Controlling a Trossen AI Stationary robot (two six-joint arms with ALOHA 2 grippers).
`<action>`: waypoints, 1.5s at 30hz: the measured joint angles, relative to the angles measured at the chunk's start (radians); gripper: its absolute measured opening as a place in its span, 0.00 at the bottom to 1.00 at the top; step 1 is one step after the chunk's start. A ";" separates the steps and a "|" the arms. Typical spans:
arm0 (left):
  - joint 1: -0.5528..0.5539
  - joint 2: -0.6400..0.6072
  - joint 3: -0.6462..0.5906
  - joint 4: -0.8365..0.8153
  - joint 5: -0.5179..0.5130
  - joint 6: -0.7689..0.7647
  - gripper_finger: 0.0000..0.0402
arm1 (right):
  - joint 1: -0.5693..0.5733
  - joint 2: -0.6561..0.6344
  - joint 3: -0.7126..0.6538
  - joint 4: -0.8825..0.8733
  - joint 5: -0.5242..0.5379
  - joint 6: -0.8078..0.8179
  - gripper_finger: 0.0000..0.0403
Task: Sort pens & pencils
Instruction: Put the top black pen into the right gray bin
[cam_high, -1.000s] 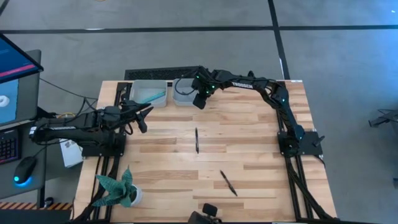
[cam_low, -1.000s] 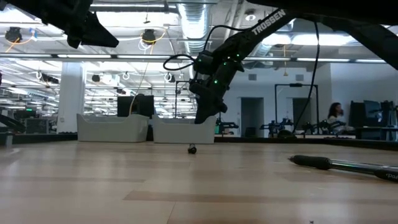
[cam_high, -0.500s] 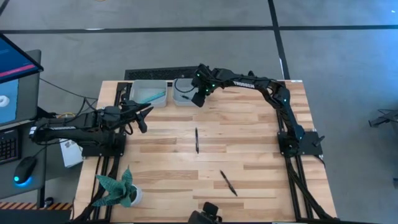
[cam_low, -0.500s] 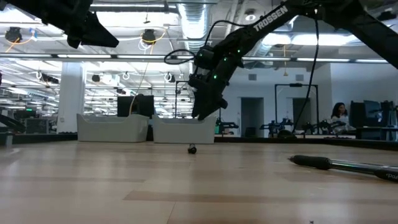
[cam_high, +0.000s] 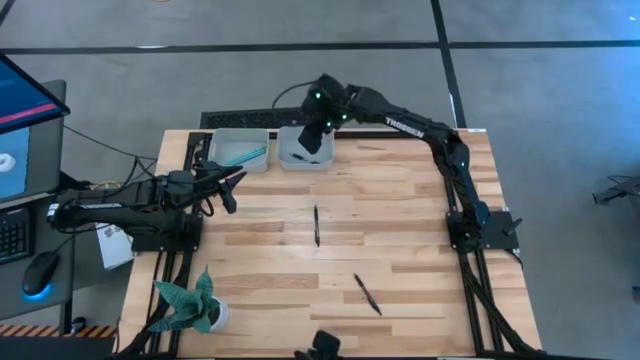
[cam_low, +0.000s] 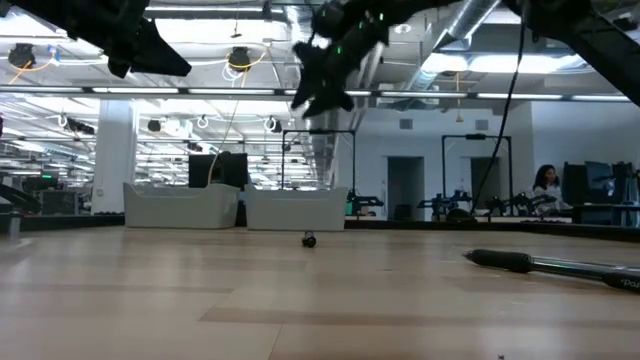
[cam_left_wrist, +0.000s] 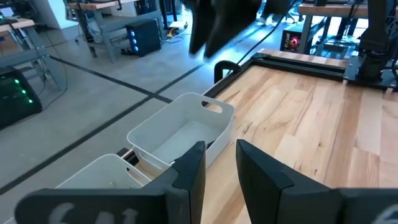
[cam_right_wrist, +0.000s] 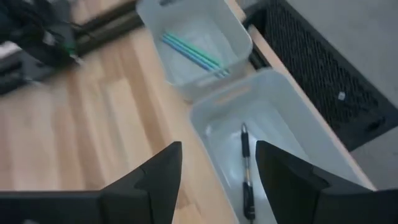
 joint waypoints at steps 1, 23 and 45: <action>0.000 0.000 0.000 0.000 0.000 0.000 0.20 | 0.001 0.000 0.046 -0.032 0.000 0.003 0.56; 0.000 0.000 0.000 -0.025 0.000 0.005 0.20 | 0.162 -0.317 0.097 -0.371 0.057 0.071 0.56; 0.000 0.000 0.000 -0.022 -0.006 -0.001 0.20 | -0.031 -0.312 -0.073 -0.255 0.076 -0.130 0.56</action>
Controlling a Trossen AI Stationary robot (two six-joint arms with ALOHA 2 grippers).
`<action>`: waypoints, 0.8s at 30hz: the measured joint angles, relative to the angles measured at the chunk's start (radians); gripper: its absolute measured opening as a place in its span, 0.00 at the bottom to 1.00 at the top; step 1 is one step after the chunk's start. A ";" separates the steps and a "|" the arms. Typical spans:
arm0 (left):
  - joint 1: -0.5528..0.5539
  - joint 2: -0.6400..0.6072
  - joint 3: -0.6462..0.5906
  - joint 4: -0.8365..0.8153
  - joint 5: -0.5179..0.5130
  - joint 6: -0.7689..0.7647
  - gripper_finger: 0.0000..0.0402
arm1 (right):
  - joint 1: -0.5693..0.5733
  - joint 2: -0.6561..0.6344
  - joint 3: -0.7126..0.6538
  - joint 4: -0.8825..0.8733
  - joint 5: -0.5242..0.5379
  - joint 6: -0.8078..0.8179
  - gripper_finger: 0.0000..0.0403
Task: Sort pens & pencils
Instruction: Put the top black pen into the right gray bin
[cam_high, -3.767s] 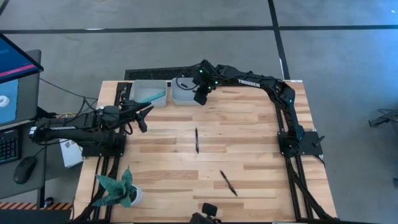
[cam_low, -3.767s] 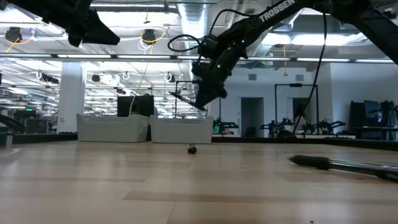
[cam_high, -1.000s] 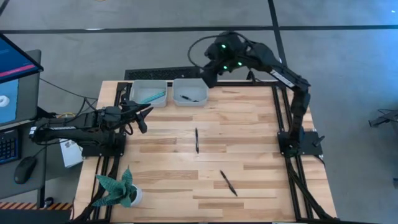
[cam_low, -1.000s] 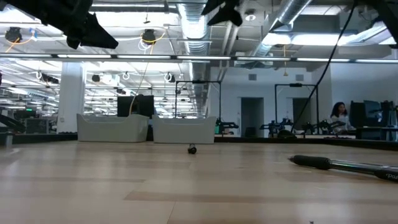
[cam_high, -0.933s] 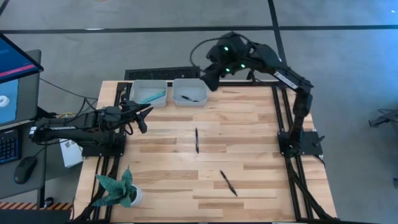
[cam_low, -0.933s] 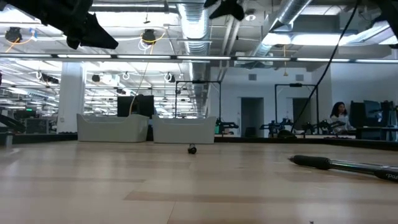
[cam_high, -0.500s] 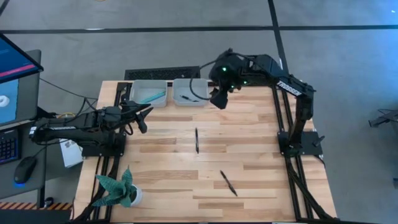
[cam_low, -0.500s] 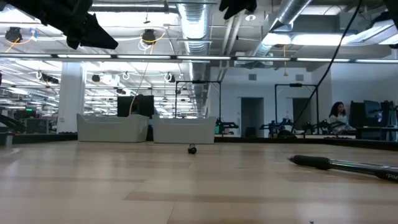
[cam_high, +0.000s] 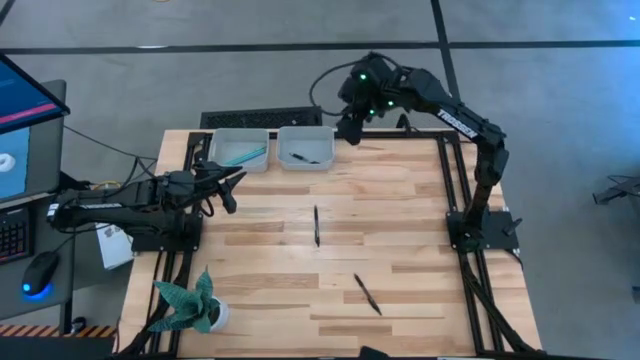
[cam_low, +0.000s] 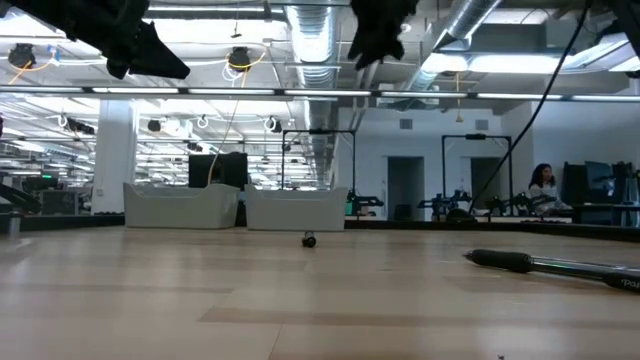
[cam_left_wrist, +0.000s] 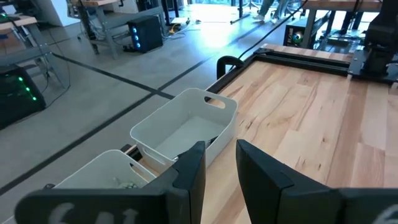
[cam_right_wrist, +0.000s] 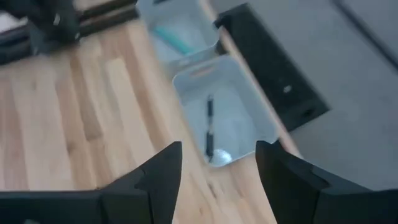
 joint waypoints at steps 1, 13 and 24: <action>0.000 0.000 0.000 0.000 0.000 0.000 0.20 | -0.004 0.000 -0.044 0.021 -0.020 -0.015 0.56; 0.000 0.000 0.000 -0.013 -0.002 0.039 0.20 | 0.003 0.001 -0.420 0.301 -0.079 -0.048 0.56; 0.000 0.000 0.000 -0.021 -0.002 0.018 0.20 | 0.017 0.001 -0.471 0.381 -0.084 -0.015 0.56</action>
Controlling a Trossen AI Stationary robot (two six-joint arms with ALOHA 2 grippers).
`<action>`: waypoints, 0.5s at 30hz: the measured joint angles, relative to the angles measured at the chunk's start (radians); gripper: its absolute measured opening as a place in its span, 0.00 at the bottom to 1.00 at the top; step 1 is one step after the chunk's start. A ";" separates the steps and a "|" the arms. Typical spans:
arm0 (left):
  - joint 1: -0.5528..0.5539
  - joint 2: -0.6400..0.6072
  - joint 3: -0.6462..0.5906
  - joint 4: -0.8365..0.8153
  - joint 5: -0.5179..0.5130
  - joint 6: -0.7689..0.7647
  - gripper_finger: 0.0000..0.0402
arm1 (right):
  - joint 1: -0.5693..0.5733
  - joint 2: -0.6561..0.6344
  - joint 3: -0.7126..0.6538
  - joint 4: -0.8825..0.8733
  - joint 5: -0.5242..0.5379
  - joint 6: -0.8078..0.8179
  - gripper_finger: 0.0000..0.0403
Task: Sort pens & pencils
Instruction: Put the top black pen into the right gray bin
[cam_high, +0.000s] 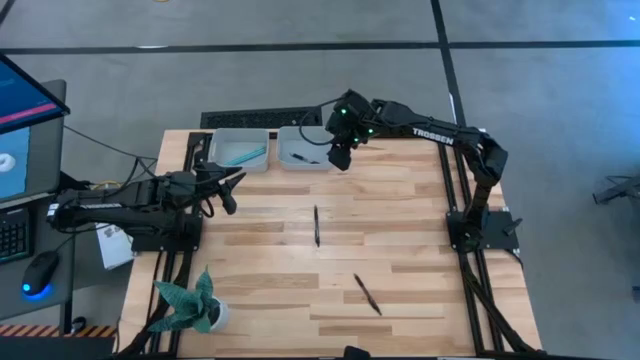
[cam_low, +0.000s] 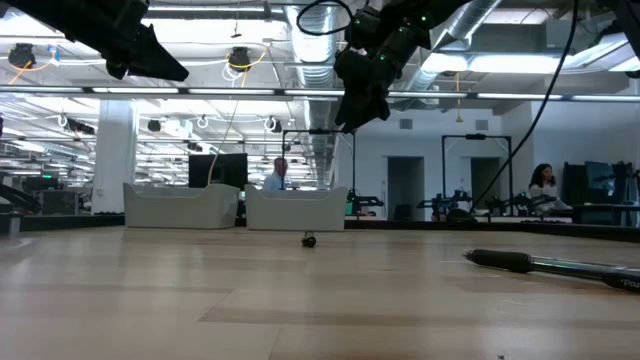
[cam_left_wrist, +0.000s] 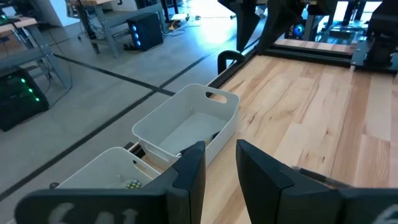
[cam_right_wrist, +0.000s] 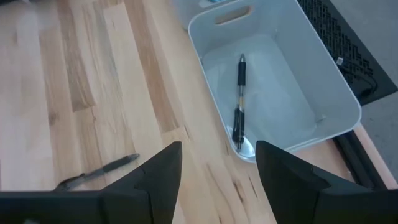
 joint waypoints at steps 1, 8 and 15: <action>0.000 0.000 0.000 0.000 0.000 0.000 0.20 | 0.000 0.000 0.000 0.004 0.000 0.003 0.56; 0.000 0.000 0.000 -0.003 0.000 0.005 0.20 | 0.000 0.000 0.000 0.012 0.000 0.006 0.56; 0.000 0.000 0.000 -0.005 0.000 0.058 0.20 | 0.027 0.000 0.001 0.010 0.004 0.149 0.56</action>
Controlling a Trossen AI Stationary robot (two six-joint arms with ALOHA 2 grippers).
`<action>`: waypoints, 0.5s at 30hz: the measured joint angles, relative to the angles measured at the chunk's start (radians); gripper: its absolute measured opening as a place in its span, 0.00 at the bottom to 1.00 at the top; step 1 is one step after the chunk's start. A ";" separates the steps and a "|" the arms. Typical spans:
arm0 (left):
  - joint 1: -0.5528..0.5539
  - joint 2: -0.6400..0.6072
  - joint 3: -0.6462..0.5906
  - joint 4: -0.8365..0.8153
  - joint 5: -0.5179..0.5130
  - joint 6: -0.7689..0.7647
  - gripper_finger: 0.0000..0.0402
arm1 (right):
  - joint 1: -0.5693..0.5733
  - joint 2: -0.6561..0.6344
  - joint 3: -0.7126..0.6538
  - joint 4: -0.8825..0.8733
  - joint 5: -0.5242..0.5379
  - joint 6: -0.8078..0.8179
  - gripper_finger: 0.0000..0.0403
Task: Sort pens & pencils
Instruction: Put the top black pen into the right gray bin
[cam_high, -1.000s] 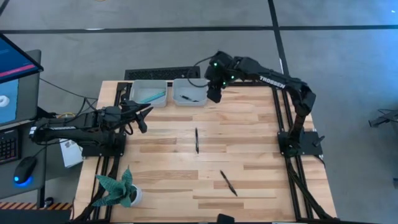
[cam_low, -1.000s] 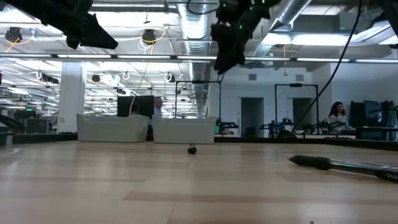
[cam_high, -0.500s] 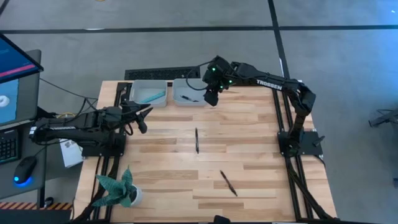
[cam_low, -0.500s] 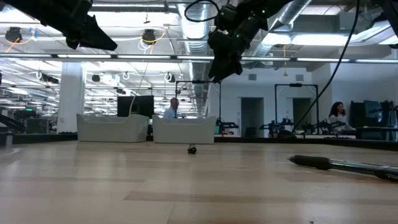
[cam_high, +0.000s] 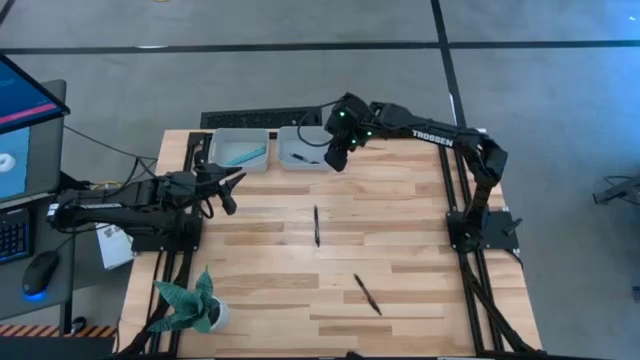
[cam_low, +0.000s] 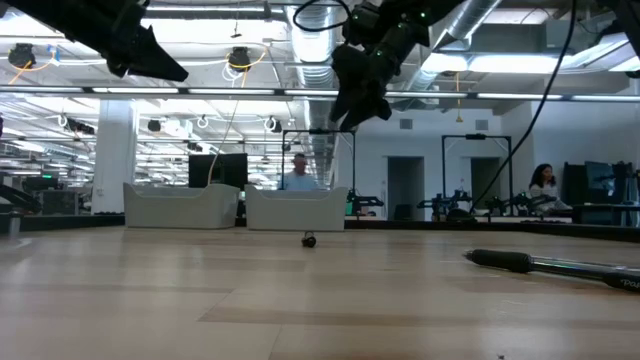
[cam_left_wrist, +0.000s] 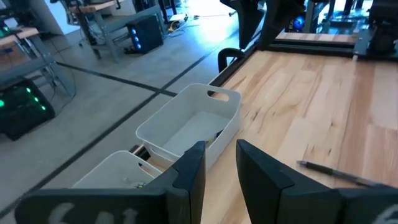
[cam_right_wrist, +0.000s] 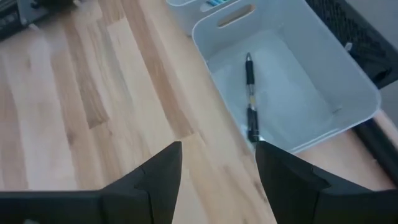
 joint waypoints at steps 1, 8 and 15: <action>0.000 0.000 0.000 0.000 0.000 0.011 0.20 | 0.007 0.000 0.000 0.000 0.000 0.014 0.56; 0.000 0.000 0.000 -0.004 0.000 0.105 0.20 | 0.058 0.000 0.000 0.000 0.004 0.116 0.56; 0.000 0.000 0.000 -0.006 0.008 0.148 0.20 | 0.129 0.044 0.005 -0.026 0.007 0.272 0.57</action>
